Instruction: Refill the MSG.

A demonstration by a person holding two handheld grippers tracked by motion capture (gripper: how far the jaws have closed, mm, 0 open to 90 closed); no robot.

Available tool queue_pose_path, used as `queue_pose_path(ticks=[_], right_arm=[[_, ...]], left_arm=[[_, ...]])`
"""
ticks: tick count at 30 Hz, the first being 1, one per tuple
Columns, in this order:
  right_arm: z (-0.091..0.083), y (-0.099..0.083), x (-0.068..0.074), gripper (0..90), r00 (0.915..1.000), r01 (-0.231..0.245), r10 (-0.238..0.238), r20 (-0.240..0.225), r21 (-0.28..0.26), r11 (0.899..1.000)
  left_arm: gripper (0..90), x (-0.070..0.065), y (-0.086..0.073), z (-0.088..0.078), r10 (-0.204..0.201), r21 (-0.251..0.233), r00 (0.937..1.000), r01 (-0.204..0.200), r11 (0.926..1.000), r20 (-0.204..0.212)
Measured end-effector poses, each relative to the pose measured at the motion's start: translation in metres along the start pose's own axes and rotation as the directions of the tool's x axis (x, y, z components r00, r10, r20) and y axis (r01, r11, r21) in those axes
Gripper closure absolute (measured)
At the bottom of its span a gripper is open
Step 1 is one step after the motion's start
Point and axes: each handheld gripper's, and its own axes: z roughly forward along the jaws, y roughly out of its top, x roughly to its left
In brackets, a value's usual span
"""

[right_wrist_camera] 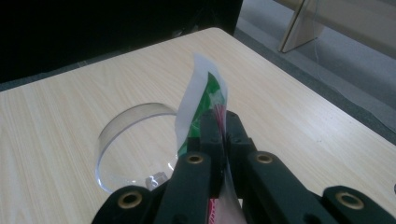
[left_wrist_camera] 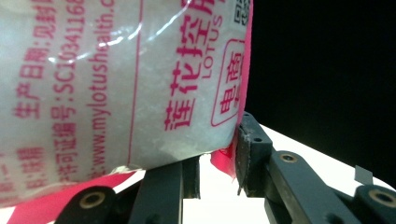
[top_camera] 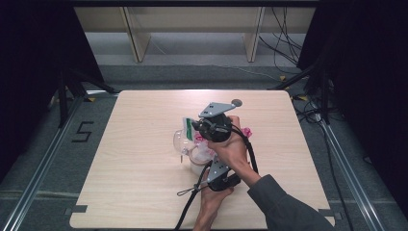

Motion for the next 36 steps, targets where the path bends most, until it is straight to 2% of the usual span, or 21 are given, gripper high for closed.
queue_pose_path(ticks=[3, 4, 6, 11, 12, 13, 15, 16, 19, 23, 24, 26, 28, 29, 31, 33, 36], right_arm=[[0.0003, -0.0002, -0.0001, 89.9, 1.0000, 0.000, 0.000, 0.002, -0.005, 1.000], [0.0007, -0.0004, 0.0000, 89.9, 1.0000, -0.003, 0.003, 0.007, -0.012, 1.000], [0.0005, 0.0000, 0.0005, 89.9, 1.0000, -0.004, 0.004, 0.006, -0.011, 1.000], [0.0011, 0.0016, 0.0029, 89.9, 1.0000, -0.005, 0.005, 0.005, -0.001, 1.000], [0.0025, 0.0012, 0.0038, 89.9, 0.9999, 0.001, -0.001, 0.015, 0.000, 1.000], [0.0032, 0.0011, 0.0041, 89.9, 0.9999, 0.004, -0.004, 0.014, -0.001, 1.000], [0.0031, 0.0018, 0.0022, 89.9, 0.9999, 0.014, -0.014, 0.004, -0.004, 1.000], [0.0031, 0.0022, 0.0023, 89.9, 0.9999, 0.013, -0.013, 0.005, -0.002, 1.000], [0.0048, 0.0023, 0.0047, 89.9, 0.9999, -0.004, 0.004, 0.013, -0.003, 1.000], [0.0058, 0.0042, 0.0046, 89.9, 0.9998, 0.019, -0.019, 0.005, 0.003, 1.000], [0.0054, 0.0044, 0.0049, 89.9, 1.0000, 0.006, -0.006, 0.007, 0.003, 1.000], [0.0074, 0.0040, 0.0055, 89.9, 0.9996, 0.022, -0.022, 0.015, -0.004, 1.000], [0.0082, 0.0038, 0.0056, 89.9, 0.9998, 0.017, -0.017, 0.013, -0.002, 1.000], [0.0076, 0.0039, 0.0049, 89.9, 0.9997, 0.022, -0.022, 0.009, 0.000, 1.000], [0.0069, 0.0042, 0.0046, 89.9, 0.9997, 0.024, -0.024, 0.007, 0.004, 1.000], [0.0062, 0.0039, 0.0051, 89.9, 0.9999, 0.005, -0.005, 0.010, 0.010, 1.000], [0.0069, 0.0043, 0.0048, 89.9, 0.9997, 0.024, -0.024, 0.007, 0.006, 1.000]], left_arm=[[73.0, -0.0001, 0.0001, 0.0004, 0.001, 0.000, 1.0000, -0.001, 1.0000, 0.003], [73.0, -0.0007, 0.0013, -0.0018, 0.007, 0.027, 0.9999, -0.006, 0.9996, -0.012], [73.0, -0.0001, 0.0005, -0.0002, 0.002, -0.003, 1.0000, -0.002, 1.0000, 0.003], [73.0, 0.0013, 0.0005, -0.0012, 0.000, -0.003, 1.0000, 0.000, 1.0000, 0.002], [73.0, 0.0010, 0.0014, -0.0032, 0.003, 0.022, 0.9999, -0.003, 0.9998, -0.011], [73.0, 0.0014, 0.0010, -0.0020, -0.003, 0.004, 1.0000, 0.003, 1.0000, -0.006], [73.1, 0.0022, 0.0011, -0.0031, 0.000, 0.012, 0.9999, 0.000, 0.9999, -0.012], [73.1, 0.0028, 0.0004, -0.0020, -0.003, -0.006, 1.0000, 0.003, 1.0000, 0.000], [73.1, 0.0032, 0.0010, -0.0028, -0.001, -0.003, 1.0000, 0.001, 1.0000, -0.003], [73.0, 0.0033, 0.0015, -0.0038, -0.005, -0.009, 1.0000, 0.005, 1.0000, -0.007], [73.0, 0.0035, 0.0015, -0.0041, -0.005, -0.008, 1.0000, 0.005, 1.0000, -0.005], [73.0, -0.0026, 0.0016, -0.0017, -0.074, -0.047, 0.9972, 0.074, 0.9961, -0.006], [73.0, -0.0026, 0.0019, -0.0020, -0.074, -0.045, 0.9972, 0.074, 0.9962, -0.005], [73.0, 0.0046, 0.0026, -0.0075, 0.032, 0.047, 0.9993, -0.031, 0.9984, -0.021], [73.0, 0.0050, 0.0019, -0.0063, 0.033, 0.034, 0.9993, -0.033, 0.9989, -0.016], [73.0, 0.0050, 0.0014, -0.0047, 0.029, 0.018, 0.9995, -0.029, 0.9994, -0.012], [73.0, 0.0048, 0.0015, -0.0052, 0.028, 0.017, 0.9995, -0.028, 0.9995, -0.013]])
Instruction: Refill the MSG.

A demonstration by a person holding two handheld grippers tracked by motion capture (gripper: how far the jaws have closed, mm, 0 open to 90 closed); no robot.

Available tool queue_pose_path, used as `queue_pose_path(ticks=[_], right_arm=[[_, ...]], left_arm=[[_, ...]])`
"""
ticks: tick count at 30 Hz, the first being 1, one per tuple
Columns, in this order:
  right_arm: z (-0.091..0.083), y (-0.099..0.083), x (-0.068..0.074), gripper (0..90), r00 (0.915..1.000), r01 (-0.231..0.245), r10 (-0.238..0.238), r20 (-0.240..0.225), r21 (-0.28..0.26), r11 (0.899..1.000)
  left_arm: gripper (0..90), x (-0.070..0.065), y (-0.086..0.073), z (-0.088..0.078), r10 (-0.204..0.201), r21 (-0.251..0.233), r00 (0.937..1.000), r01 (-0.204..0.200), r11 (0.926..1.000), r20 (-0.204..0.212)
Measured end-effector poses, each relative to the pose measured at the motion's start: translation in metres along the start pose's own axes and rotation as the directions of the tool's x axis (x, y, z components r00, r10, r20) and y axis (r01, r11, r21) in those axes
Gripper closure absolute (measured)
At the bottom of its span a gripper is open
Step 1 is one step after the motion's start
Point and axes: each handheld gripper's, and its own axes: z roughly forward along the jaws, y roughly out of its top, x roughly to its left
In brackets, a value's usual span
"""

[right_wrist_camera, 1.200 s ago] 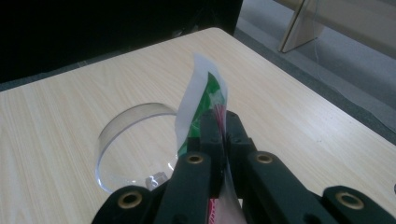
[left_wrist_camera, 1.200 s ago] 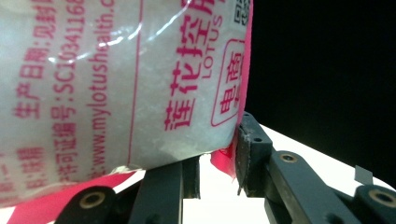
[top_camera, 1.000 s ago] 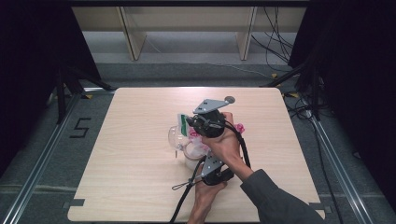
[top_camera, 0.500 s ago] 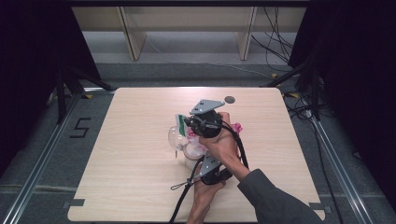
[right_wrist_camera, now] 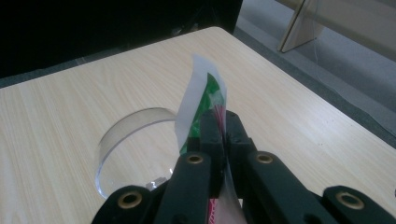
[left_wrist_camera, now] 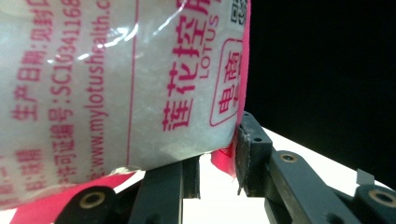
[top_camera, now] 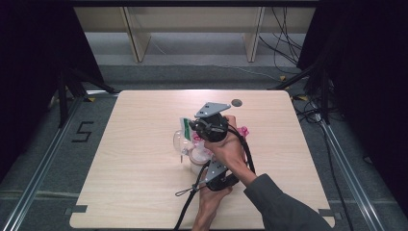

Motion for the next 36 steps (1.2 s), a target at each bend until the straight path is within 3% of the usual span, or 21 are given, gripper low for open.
queue_pose_path(ticks=[13, 14, 16, 18, 19, 21, 22, 25, 28, 31, 33, 34, 36], right_arm=[[0.0011, 0.0002, 0.0016, 89.8, 0.9998, -0.020, 0.020, 0.010, -0.003, 1.000], [0.0008, 0.0005, 0.0024, 89.9, 0.9997, -0.024, 0.024, 0.005, -0.001, 1.000], [0.0013, 0.0004, 0.0015, 89.8, 0.9999, -0.013, 0.013, 0.006, -0.003, 1.000], [0.0013, 0.0006, 0.0023, 89.8, 0.9999, -0.017, 0.017, -0.001, 0.010, 1.000], [0.0023, 0.0003, 0.0028, 89.8, 0.9999, -0.012, 0.012, 0.008, 0.002, 1.000], [0.0012, 0.0010, 0.0022, 89.8, 0.9999, -0.016, 0.016, -0.003, 0.006, 1.000], [0.0017, 0.0009, 0.0023, 89.8, 0.9998, -0.019, 0.019, 0.003, -0.008, 1.000], [0.0019, 0.0007, 0.0021, 89.8, 0.9998, -0.021, 0.021, -0.001, -0.002, 1.000], [0.0020, 0.0005, 0.0020, 89.8, 0.9997, -0.025, 0.025, 0.003, 0.005, 1.000], [0.0010, 0.0011, 0.0003, 89.8, 0.9997, -0.024, 0.024, -0.006, 0.001, 1.000], [0.0022, 0.0009, 0.0015, 89.8, 0.9997, -0.025, 0.025, 0.002, -0.002, 1.000], [0.0024, 0.0014, -0.0001, 89.8, 1.0000, 0.000, 0.000, -0.004, -0.003, 1.000], [0.0024, 0.0016, 0.0000, 89.8, 0.9999, -0.016, 0.016, -0.004, -0.008, 1.000]], left_arm=[[73.0, -0.0002, 0.0003, -0.0001, 0.002, -0.005, 1.0000, -0.002, 1.0000, -0.001], [73.0, -0.0006, 0.0013, -0.0023, 0.005, 0.021, 0.9999, -0.005, 0.9998, -0.011], [73.0, -0.0002, 0.0003, 0.0002, -0.002, -0.008, 1.0000, 0.002, 1.0000, 0.000], [73.0, -0.0007, 0.0011, -0.0019, -0.001, 0.012, 1.0000, 0.001, 0.9999, -0.008], [73.0, 0.0000, 0.0004, -0.0003, -0.002, -0.009, 1.0000, 0.002, 1.0000, 0.002], [73.0, -0.0009, 0.0022, -0.0028, -0.005, 0.014, 1.0000, 0.006, 0.9999, -0.007], [73.0, -0.0006, 0.0021, -0.0016, -0.009, -0.010, 0.9999, 0.010, 0.9999, 0.014], [72.9, -0.0022, 0.0030, -0.0024, -0.003, 0.017, 1.0000, 0.003, 0.9999, 0.000], [73.0, -0.0015, 0.0017, 0.0001, -0.007, -0.017, 0.9999, 0.007, 0.9998, 0.012], [73.0, -0.0019, 0.0033, -0.0027, -0.003, 0.017, 1.0000, 0.003, 0.9998, -0.004], [73.0, -0.0019, 0.0031, -0.0026, 0.000, 0.014, 1.0000, 0.000, 0.9999, -0.005], [73.0, -0.0018, 0.0032, -0.0026, 0.000, 0.014, 1.0000, 0.000, 0.9999, -0.005], [73.0, -0.0007, 0.0023, -0.0002, -0.009, -0.019, 0.9999, 0.009, 0.9998, 0.011]])
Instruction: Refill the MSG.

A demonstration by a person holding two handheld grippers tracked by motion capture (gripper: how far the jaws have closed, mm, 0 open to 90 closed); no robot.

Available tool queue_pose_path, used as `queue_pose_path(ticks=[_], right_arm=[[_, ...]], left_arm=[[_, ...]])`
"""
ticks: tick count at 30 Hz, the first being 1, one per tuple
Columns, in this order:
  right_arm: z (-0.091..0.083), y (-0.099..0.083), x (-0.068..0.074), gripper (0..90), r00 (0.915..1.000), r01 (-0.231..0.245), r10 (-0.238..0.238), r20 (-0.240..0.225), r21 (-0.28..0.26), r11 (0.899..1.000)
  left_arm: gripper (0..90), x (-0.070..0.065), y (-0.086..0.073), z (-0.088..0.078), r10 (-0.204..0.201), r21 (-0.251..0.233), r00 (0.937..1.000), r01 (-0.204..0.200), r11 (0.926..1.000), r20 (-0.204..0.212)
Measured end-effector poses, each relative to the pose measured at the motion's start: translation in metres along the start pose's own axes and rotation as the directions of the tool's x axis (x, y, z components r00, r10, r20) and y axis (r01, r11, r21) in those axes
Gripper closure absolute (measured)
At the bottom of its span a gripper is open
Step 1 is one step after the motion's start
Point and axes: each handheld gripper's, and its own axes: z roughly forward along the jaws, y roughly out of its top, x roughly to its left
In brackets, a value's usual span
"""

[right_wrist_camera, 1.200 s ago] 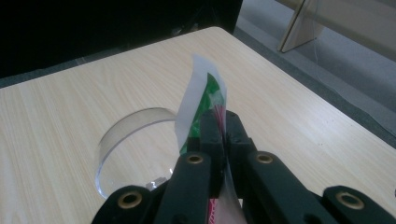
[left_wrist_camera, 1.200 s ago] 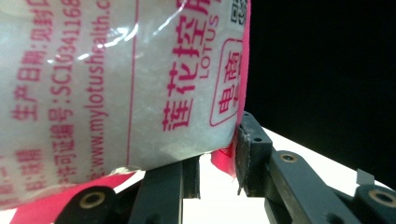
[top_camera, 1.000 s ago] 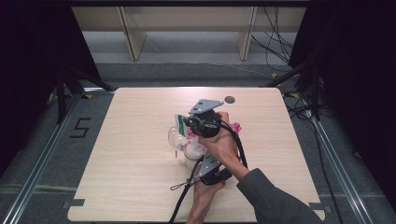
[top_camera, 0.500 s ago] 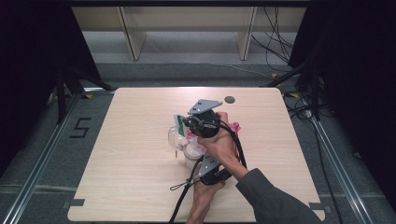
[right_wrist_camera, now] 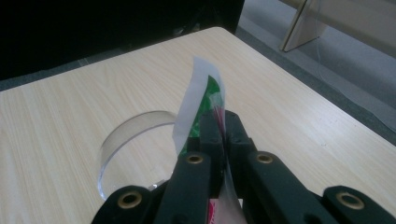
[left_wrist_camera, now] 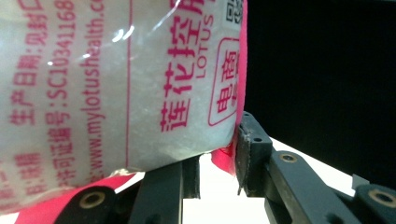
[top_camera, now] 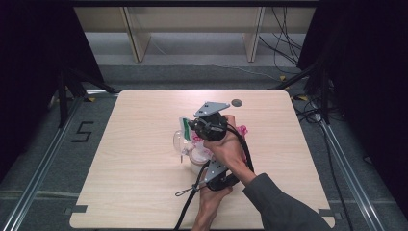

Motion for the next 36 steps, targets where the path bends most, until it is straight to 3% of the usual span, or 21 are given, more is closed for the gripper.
queue_pose_path(ticks=[2, 3, 10, 12, 17, 18, 23, 25, 28, 30, 32, 34, 36], right_arm=[[-0.0004, 0.0002, 0.0003, 89.8, 1.0000, -0.006, 0.006, 0.001, 0.013, 1.000], [0.0007, 0.0000, 0.0014, 89.8, 1.0000, -0.009, 0.009, -0.001, 0.014, 1.000], [0.0002, 0.0008, 0.0003, 89.8, 1.0000, 0.000, 0.000, -0.002, 0.011, 1.000], [-0.0005, 0.0010, 0.0014, 89.8, 0.9999, -0.011, 0.011, -0.002, 0.014, 1.000], [-0.0007, 0.0026, 0.0029, 89.8, 0.9999, -0.009, 0.009, -0.005, 0.008, 1.000], [-0.0004, 0.0028, 0.0030, 89.8, 1.0000, -0.005, 0.005, -0.003, 0.009, 1.000], [0.0024, 0.0024, 0.0014, 89.8, 0.9995, 0.033, -0.033, 0.001, 0.009, 0.999], [0.0022, 0.0017, 0.0031, 89.8, 1.0000, -0.008, 0.008, 0.004, 0.007, 1.000], [0.0026, 0.0021, 0.0028, 89.8, 1.0000, 0.006, -0.006, -0.004, 0.012, 1.000], [0.0043, 0.0017, 0.0028, 89.8, 0.9998, 0.022, -0.022, -0.004, 0.010, 1.000], [0.0026, 0.0026, 0.0045, 89.8, 1.0000, 0.001, -0.001, -0.007, 0.015, 1.000], [0.0030, 0.0026, 0.0035, 89.8, 1.0000, 0.007, -0.007, -0.002, -0.004, 1.000], [0.0042, 0.0024, 0.0047, 89.8, 0.9999, 0.016, -0.016, -0.005, 0.009, 1.000]], left_arm=[[73.0, 0.0006, -0.0004, -0.0003, -0.003, 0.005, 1.0000, 0.003, 1.0000, -0.007], [73.1, 0.0009, 0.0005, -0.0026, 0.002, 0.034, 0.9999, -0.002, 0.9994, -0.013], [73.1, 0.0005, 0.0008, -0.0034, 0.002, 0.036, 0.9998, -0.002, 0.9993, -0.021], [73.1, 0.0010, -0.0001, -0.0008, -0.002, 0.001, 1.0000, 0.002, 1.0000, -0.001], [73.2, 0.0016, 0.0007, -0.0019, -0.001, -0.002, 1.0000, 0.001, 1.0000, -0.005], [73.2, 0.0016, 0.0016, -0.0041, 0.000, 0.024, 0.9999, 0.000, 0.9997, -0.017], [73.2, 0.0031, -0.0008, -0.0019, -0.006, 0.003, 1.0000, 0.006, 1.0000, -0.007], [73.2, 0.0032, -0.0007, -0.0020, -0.006, 0.002, 1.0000, 0.006, 1.0000, -0.006], [73.2, 0.0033, -0.0008, -0.0019, -0.012, -0.001, 0.9999, 0.012, 0.9999, -0.005], [73.2, 0.0028, 0.0003, -0.0045, -0.005, 0.029, 0.9997, 0.005, 0.9996, -0.022], [73.2, 0.0034, 0.0007, -0.0054, 0.001, 0.032, 0.9997, 0.000, 0.9995, -0.025], [73.2, 0.0034, 0.0008, -0.0055, -0.002, 0.031, 0.9997, 0.003, 0.9995, -0.025], [73.2, 0.0027, -0.0001, -0.0046, -0.004, 0.028, 0.9997, 0.005, 0.9996, -0.024]])
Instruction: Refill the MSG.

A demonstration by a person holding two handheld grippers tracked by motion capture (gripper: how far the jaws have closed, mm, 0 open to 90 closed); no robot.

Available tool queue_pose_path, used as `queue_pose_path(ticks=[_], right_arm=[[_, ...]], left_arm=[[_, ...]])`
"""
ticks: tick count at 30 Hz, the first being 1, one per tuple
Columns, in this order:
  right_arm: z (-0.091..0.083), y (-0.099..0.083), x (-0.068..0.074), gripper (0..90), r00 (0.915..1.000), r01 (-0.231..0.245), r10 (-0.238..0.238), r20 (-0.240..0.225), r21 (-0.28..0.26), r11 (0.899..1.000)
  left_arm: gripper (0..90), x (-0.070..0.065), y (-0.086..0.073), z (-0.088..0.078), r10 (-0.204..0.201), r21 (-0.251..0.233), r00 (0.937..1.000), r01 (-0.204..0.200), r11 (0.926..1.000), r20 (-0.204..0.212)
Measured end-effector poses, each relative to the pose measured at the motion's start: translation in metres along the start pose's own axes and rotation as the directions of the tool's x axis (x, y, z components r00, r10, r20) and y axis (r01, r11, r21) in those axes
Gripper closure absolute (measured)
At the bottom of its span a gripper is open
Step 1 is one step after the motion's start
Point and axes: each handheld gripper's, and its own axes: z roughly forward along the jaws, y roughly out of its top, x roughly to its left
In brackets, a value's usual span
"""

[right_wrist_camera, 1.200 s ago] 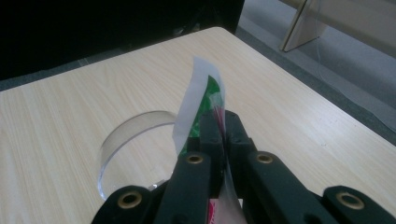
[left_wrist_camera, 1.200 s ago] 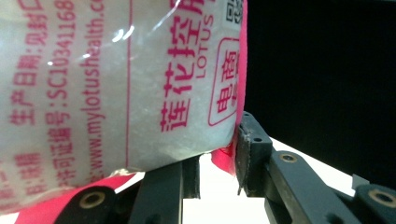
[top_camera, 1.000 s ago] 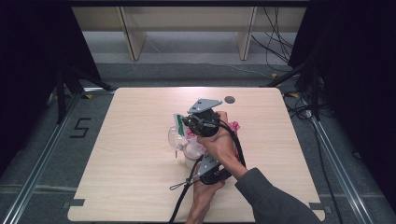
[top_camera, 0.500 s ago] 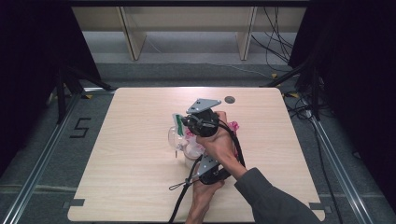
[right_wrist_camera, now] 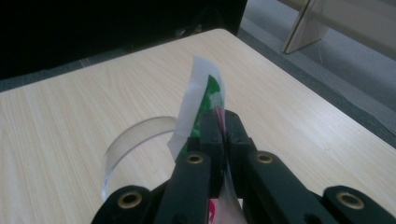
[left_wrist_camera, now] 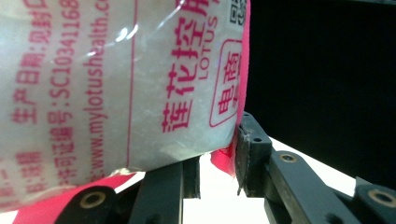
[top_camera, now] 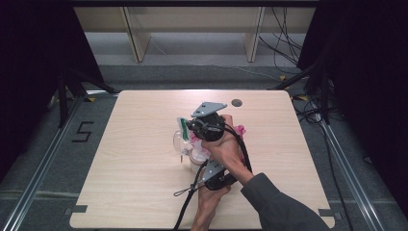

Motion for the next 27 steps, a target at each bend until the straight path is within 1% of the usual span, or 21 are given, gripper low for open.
queue_pose_path(ticks=[1, 2, 3, 4, 5, 6, 7, 8, 9, 10, 11, 13, 14, 15, 16, 17, 18, 23, 24, 26, 27], right_arm=[[0.0010, -0.0003, -0.0003, 89.8, 0.9998, 0.018, -0.018, 0.001, 0.011, 1.000], [0.0011, -0.0002, -0.0004, 89.8, 0.9999, 0.013, -0.013, 0.003, 0.006, 1.000], [0.0009, -0.0001, -0.0006, 89.8, 1.0000, 0.004, -0.004, 0.002, 0.000, 1.000], [-0.0001, 0.0000, 0.0002, 89.8, 0.9998, -0.019, 0.019, 0.006, -0.003, 1.000], [0.0004, 0.0000, 0.0003, 89.8, 0.9999, -0.014, 0.014, 0.005, -0.005, 1.000], [0.0010, 0.0001, -0.0007, 89.8, 0.9999, 0.016, -0.016, -0.006, 0.007, 1.000], [0.0022, -0.0006, 0.0005, 89.8, 0.9999, 0.015, -0.015, 0.004, 0.004, 1.000], [0.0026, -0.0005, 0.0004, 89.8, 0.9998, 0.021, -0.021, 0.003, 0.004, 1.000], [0.0020, 0.0001, 0.0013, 89.8, 0.9999, 0.010, -0.010, -0.002, 0.005, 1.000], [0.0012, 0.0006, 0.0007, 89.8, 0.9998, 0.018, -0.018, -0.004, 0.008, 1.000], [0.0002, 0.0007, 0.0014, 89.8, 1.0000, -0.004, 0.004, -0.006, 0.014, 1.000], [0.0022, -0.0006, 0.0013, 89.8, 1.0000, 0.000, 0.000, 0.005, 0.003, 1.000], [0.0029, -0.0003, 0.0008, 89.8, 0.9999, 0.017, -0.017, 0.003, 0.001, 1.000], [0.0022, 0.0004, 0.0015, 89.8, 0.9999, 0.012, -0.012, -0.008, 0.015, 1.000], [0.0022, 0.0004, 0.0024, 89.8, 1.0000, 0.000, 0.000, 0.003, 0.007, 1.000], [0.0018, 0.0006, 0.0026, 89.8, 1.0000, -0.007, 0.007, 0.001, 0.005, 1.000], [0.0010, 0.0009, 0.0018, 89.8, 1.0000, -0.005, 0.005, -0.003, 0.010, 1.000], [0.0033, 0.0001, 0.0017, 89.7, 1.0000, 0.003, -0.003, 0.005, 0.009, 1.000], [0.0027, 0.0004, 0.0020, 89.7, 1.0000, -0.001, 0.001, 0.000, 0.020, 1.000], [0.0023, 0.0011, 0.0020, 89.8, 0.9999, 0.014, -0.014, -0.010, 0.019, 1.000], [0.0016, 0.0008, 0.0028, 89.8, 0.9999, -0.011, 0.011, -0.001, 0.009, 1.000]], left_arm=[[73.1, 0.0003, -0.0001, 0.0004, -0.002, -0.005, 1.0000, 0.002, 1.0000, 0.002], [73.2, 0.0006, -0.0005, 0.0014, -0.009, -0.023, 0.9999, 0.009, 0.9997, 0.010], [73.2, 0.0012, -0.0008, 0.0021, -0.007, -0.032, 0.9999, 0.007, 0.9995, 0.011], [73.2, 0.0016, -0.0008, 0.0013, 0.001, -0.023, 1.0000, -0.001, 0.9997, 0.005], [73.2, 0.0011, -0.0005, 0.0001, -0.004, -0.009, 1.0000, 0.004, 1.0000, 0.002], [73.2, 0.0014, -0.0014, 0.0022, -0.010, -0.030, 0.9999, 0.010, 0.9995, 0.013], [73.2, 0.0014, -0.0013, 0.0023, -0.010, -0.030, 0.9999, 0.010, 0.9995, 0.008], [73.2, 0.0013, -0.0012, 0.0022, -0.013, -0.034, 0.9999, 0.013, 0.9993, 0.010], [73.2, 0.0013, -0.0012, 0.0020, -0.013, -0.037, 0.9998, 0.013, 0.9992, 0.012], [73.2, 0.0014, -0.0013, 0.0018, -0.011, -0.036, 0.9999, 0.012, 0.9993, 0.010], [73.3, 0.0016, -0.0014, 0.0016, -0.013, -0.033, 0.9999, 0.014, 0.9994, 0.006], [73.3, 0.0014, -0.0015, 0.0017, -0.014, -0.031, 0.9999, 0.014, 0.9994, 0.001], [73.3, 0.0015, -0.0014, 0.0017, -0.013, -0.036, 0.9999, 0.013, 0.9993, 0.009], [73.3, 0.0018, -0.0013, 0.0012, -0.011, -0.034, 0.9999, 0.011, 0.9994, 0.009], [73.3, 0.0021, -0.0012, 0.0010, -0.008, -0.033, 0.9999, 0.008, 0.9994, 0.007], [73.3, 0.0021, -0.0010, 0.0009, -0.008, -0.032, 1.0000, 0.008, 0.9995, 0.004], [73.3, 0.0016, -0.0008, 0.0010, -0.010, -0.033, 0.9999, 0.010, 0.9994, 0.004], [73.2, 0.0020, -0.0012, 0.0013, -0.010, -0.033, 0.9999, 0.010, 0.9994, 0.006], [73.2, 0.0020, -0.0013, 0.0011, -0.009, -0.033, 0.9999, 0.009, 0.9994, 0.006], [73.3, 0.0018, -0.0014, 0.0009, -0.010, -0.034, 0.9999, 0.011, 0.9994, 0.006], [73.3, 0.0020, -0.0013, 0.0010, -0.008, -0.034, 1.0000, 0.009, 0.9994, 0.005]])
